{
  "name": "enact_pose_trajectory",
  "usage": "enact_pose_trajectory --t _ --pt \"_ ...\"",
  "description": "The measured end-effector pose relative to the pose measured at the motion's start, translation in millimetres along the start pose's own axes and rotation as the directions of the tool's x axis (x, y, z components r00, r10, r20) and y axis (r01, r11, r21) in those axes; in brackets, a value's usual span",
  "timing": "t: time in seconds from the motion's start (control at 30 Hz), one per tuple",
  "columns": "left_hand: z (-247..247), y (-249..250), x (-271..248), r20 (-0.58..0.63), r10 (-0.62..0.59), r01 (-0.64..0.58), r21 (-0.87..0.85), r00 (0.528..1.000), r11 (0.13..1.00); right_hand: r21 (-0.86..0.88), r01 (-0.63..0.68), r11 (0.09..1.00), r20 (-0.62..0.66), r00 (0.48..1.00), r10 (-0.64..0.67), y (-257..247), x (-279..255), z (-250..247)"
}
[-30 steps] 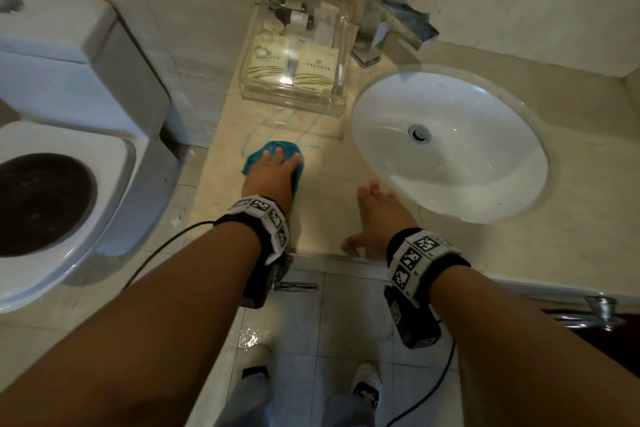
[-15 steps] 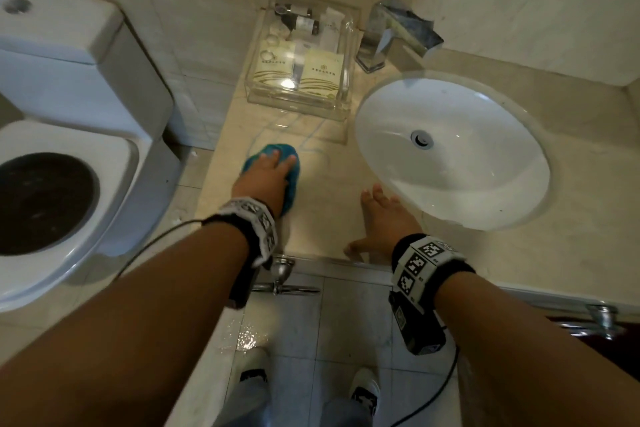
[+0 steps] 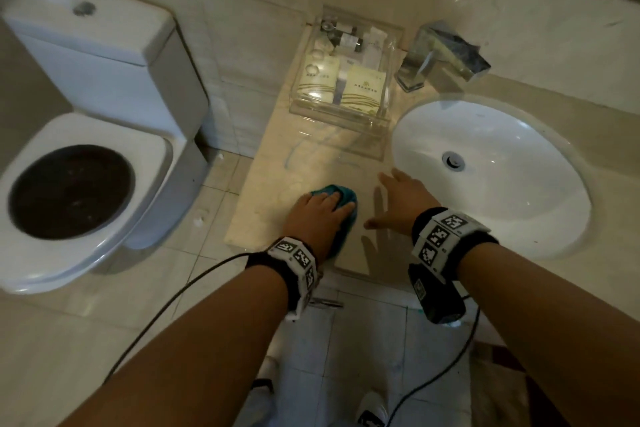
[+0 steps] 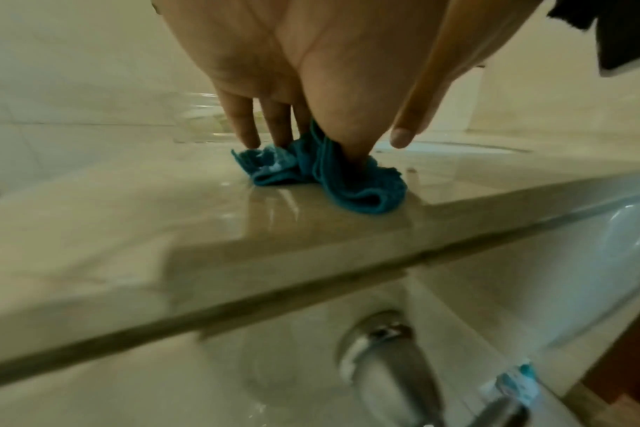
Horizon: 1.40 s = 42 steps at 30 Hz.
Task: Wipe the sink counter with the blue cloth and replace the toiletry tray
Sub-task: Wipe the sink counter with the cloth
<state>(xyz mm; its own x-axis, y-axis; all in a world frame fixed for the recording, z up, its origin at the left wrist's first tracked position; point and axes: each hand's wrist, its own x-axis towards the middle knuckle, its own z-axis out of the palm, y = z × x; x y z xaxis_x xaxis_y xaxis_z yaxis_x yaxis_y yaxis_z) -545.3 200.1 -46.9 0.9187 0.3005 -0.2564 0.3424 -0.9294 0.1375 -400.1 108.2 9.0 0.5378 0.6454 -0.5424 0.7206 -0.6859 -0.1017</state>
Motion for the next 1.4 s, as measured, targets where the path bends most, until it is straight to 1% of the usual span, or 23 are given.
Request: enact_pose_trajectory --t 0.1,0.13,0.2,0.27,0.37,0.43,0.5,0.57,0.6,0.63,0.7,0.73,0.77,0.8,0.87,1.0,1.07,1.17,1.2,1.23,1.33,1.37,1.4 --pt "-9 -34 -1 -0.035 -0.141 0.140 -0.010 0.989 0.990 -0.013 0.003 1.000 0.042 0.999 -0.002 -8 14 7" --pt "-11 -44 1 -0.033 -0.168 0.167 -0.030 0.985 0.985 -0.022 -0.010 1.000 0.051 0.999 0.011 -9 17 10" --pt "-14 -58 6 -0.015 -0.186 0.184 -0.063 0.982 0.981 -0.028 -0.018 0.999 0.060 0.998 0.019 -9 20 13" --pt "-17 -61 20 -0.005 -0.182 0.182 -0.076 0.983 0.980 -0.035 -0.023 0.999 0.051 0.998 0.025 -8 23 13" --pt "-21 -43 44 -0.005 -0.171 0.170 -0.096 0.985 0.981 -0.059 -0.035 0.998 0.043 0.998 0.038 -8 26 14" --pt "-20 -24 52 0.007 -0.120 0.120 -0.110 0.993 0.987 -0.074 -0.029 0.997 0.050 0.998 0.033 -8 27 15" --pt "-17 -6 53 0.019 -0.044 0.046 -0.127 0.999 0.991 -0.080 -0.028 0.996 0.054 0.998 0.032 -8 26 14" --pt "-14 -4 49 0.017 -0.005 0.008 -0.135 1.000 0.991 -0.069 -0.035 0.997 0.064 0.997 0.039 -8 25 13" --pt "-13 -10 47 -0.001 -0.009 0.009 -0.140 1.000 0.990 -0.060 -0.036 0.998 0.072 0.997 0.040 -9 25 12" --pt "-13 -18 46 -0.030 -0.032 0.027 -0.151 0.999 0.988 -0.053 -0.034 0.998 0.077 0.996 0.038 -8 24 11" --pt "-13 -37 47 -0.086 -0.148 0.128 -0.209 0.985 0.970 -0.041 -0.034 0.999 0.086 0.996 0.037 -8 23 11" --pt "-14 -45 50 -0.098 -0.208 0.181 -0.231 0.973 0.956 -0.033 -0.038 0.999 0.088 0.995 0.041 -7 24 12" --pt "-17 -50 53 -0.096 -0.243 0.215 -0.237 0.965 0.947 -0.026 -0.043 0.999 0.089 0.995 0.045 -7 25 12" --pt "-21 -52 58 -0.083 -0.249 0.225 -0.229 0.965 0.947 -0.020 -0.045 0.999 0.091 0.995 0.046 -6 26 13" --pt "-28 -43 66 -0.070 -0.195 0.177 -0.205 0.978 0.963 -0.014 -0.047 0.999 0.089 0.995 0.048 -6 27 14" --pt "-22 -4 67 -0.080 -0.024 0.008 -0.195 0.997 0.981 -0.032 -0.046 0.998 0.075 0.996 0.049 -6 28 15" --pt "-16 8 60 -0.085 0.015 -0.032 -0.205 0.996 0.978 -0.028 -0.044 0.999 0.079 0.996 0.046 -7 28 14" --pt "-12 0 52 -0.117 0.023 -0.044 -0.177 0.993 0.983 -0.033 -0.036 0.999 0.084 0.996 0.039 -8 26 12" --pt "-13 -9 52 -0.123 0.005 -0.027 -0.178 0.992 0.984 -0.031 -0.038 0.999 0.087 0.995 0.040 -8 25 12" --pt "-14 -19 51 -0.121 -0.040 0.016 -0.192 0.992 0.981 -0.027 -0.041 0.999 0.090 0.995 0.043 -8 24 11" --pt "-18 -52 54 -0.114 -0.225 0.189 -0.263 0.968 0.946 -0.007 -0.047 0.999 0.108 0.993 0.048 -7 24 10" --pt "-21 -58 57 -0.097 -0.249 0.216 -0.266 0.964 0.939 -0.005 -0.048 0.999 0.109 0.993 0.048 -7 24 10" --pt "-24 -59 60 -0.075 -0.248 0.223 -0.246 0.966 0.943 -0.007 -0.049 0.999 0.108 0.993 0.049 -7 25 11"
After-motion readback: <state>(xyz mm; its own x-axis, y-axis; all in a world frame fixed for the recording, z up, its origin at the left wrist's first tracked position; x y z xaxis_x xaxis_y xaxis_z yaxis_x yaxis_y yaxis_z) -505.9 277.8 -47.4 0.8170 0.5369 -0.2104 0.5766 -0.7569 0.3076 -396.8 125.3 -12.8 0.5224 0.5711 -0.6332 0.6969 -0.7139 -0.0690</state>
